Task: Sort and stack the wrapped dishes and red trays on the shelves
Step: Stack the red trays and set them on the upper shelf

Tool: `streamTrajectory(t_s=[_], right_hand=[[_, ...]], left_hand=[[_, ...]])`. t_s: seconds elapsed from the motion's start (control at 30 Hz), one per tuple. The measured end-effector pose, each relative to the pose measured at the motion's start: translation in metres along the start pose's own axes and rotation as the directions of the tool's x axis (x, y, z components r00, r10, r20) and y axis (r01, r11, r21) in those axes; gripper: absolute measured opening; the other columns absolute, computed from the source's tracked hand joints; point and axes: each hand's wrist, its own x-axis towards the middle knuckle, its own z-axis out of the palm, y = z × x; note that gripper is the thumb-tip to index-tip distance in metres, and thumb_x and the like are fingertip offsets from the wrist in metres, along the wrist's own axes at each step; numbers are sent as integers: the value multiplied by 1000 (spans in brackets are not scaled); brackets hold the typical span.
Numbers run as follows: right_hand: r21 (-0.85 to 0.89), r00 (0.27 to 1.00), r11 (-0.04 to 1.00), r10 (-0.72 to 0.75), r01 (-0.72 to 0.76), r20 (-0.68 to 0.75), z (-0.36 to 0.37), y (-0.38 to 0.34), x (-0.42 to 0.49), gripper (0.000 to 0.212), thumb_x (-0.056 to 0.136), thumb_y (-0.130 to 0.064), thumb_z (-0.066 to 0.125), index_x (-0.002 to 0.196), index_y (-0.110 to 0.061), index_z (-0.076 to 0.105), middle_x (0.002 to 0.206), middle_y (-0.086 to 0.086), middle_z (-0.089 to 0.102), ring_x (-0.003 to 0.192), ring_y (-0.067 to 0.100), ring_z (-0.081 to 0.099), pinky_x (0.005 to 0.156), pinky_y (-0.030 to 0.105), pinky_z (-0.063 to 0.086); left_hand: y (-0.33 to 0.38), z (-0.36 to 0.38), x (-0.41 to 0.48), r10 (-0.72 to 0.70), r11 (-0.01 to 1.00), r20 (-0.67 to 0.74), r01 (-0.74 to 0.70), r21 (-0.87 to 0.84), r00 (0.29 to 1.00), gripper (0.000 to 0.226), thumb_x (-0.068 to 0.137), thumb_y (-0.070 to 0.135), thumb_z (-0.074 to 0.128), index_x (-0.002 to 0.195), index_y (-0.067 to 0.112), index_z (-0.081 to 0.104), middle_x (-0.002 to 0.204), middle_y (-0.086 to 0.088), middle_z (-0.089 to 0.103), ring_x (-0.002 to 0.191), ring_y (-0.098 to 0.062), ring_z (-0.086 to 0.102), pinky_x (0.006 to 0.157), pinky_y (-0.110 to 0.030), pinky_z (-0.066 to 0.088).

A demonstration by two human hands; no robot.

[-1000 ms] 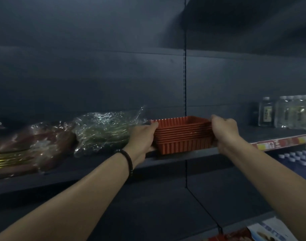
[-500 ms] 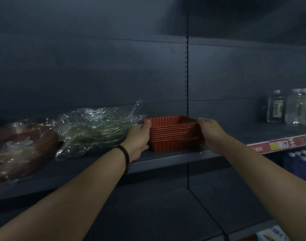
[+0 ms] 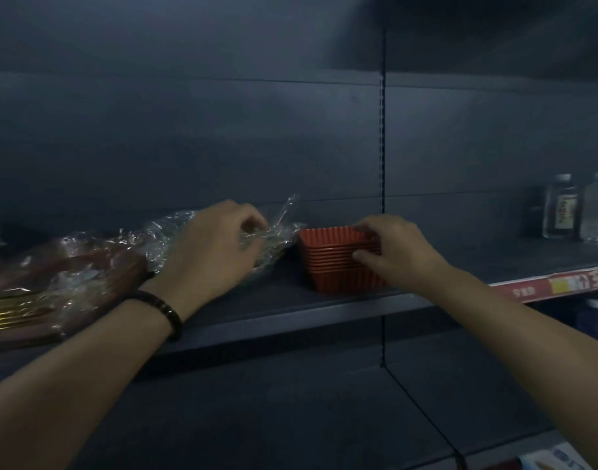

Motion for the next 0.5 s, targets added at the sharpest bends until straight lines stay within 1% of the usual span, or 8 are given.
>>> streamTrajectory(t_s=[0.03, 0.07, 0.13, 0.2, 0.27, 0.37, 0.43, 0.5], right_hand=[[-14, 999, 1000, -22, 23, 46, 4, -5, 0, 46, 92, -34, 77, 135, -24, 63, 125, -2, 69, 118, 22, 62, 106, 47, 49], [-24, 996, 999, -32, 34, 82, 8, -11, 1, 48, 93, -35, 75, 138, -24, 61, 129, -1, 68, 121, 23, 61, 107, 47, 49], [-50, 991, 998, -33, 40, 132, 14, -20, 4, 43, 98, -32, 70, 139, -22, 61, 134, 2, 67, 124, 25, 61, 110, 46, 47], [-93, 984, 995, -16, 33, 178, 16, -24, 10, 35, 101, -29, 66, 135, -23, 63, 135, 1, 67, 124, 25, 61, 110, 44, 46], [-104, 977, 995, 21, 1, 212, 14, -25, 15, 31, 102, -26, 64, 133, -27, 66, 134, -1, 69, 121, 23, 63, 107, 43, 49], [-63, 962, 997, 65, -50, 263, 9, -25, 21, 31, 102, -22, 66, 133, -27, 67, 132, -2, 69, 121, 22, 63, 108, 43, 50], [-32, 952, 998, 60, -53, 299, 6, -25, 22, 29, 102, -19, 66, 130, -28, 68, 129, -3, 69, 119, 21, 63, 106, 41, 50], [2, 947, 999, 33, -36, 320, 2, -25, 20, 24, 100, -17, 67, 116, -36, 69, 118, -8, 70, 113, 19, 64, 99, 37, 50]], left_hand=[[-10, -4, -2, 7, 995, -19, -5, 101, 1000, 22, 87, 29, 79, 107, 33, 70, 104, 8, 68, 94, -15, 63, 88, -38, 53], [-19, -5, -5, -9, 981, -9, 11, 194, 1000, 28, 86, 33, 79, 112, 32, 69, 107, 5, 66, 99, -21, 62, 89, -42, 52], [-28, -3, -11, -27, 946, 86, -2, 323, 996, 43, 86, 44, 78, 123, 29, 64, 119, 1, 65, 110, -29, 59, 94, -46, 50], [-30, 2, -16, -39, 931, 164, -23, 363, 986, 53, 87, 52, 75, 131, 28, 61, 128, 0, 64, 119, -29, 59, 102, -48, 47], [-28, 5, -20, -20, 920, 146, -39, 391, 989, 54, 89, 54, 73, 134, 27, 60, 130, 0, 64, 120, -29, 60, 103, -48, 44], [-4, 9, -25, 72, 935, 64, -90, 343, 995, 47, 90, 49, 70, 131, 27, 63, 128, 2, 63, 118, -27, 58, 102, -46, 45], [19, 14, -27, 157, 949, 88, -175, 262, 984, 46, 90, 47, 70, 131, 28, 64, 127, 5, 63, 118, -24, 57, 102, -44, 47], [38, 23, -24, 158, 974, 142, -179, 143, 977, 48, 91, 45, 72, 135, 30, 60, 130, 6, 62, 121, -21, 56, 106, -42, 47]])
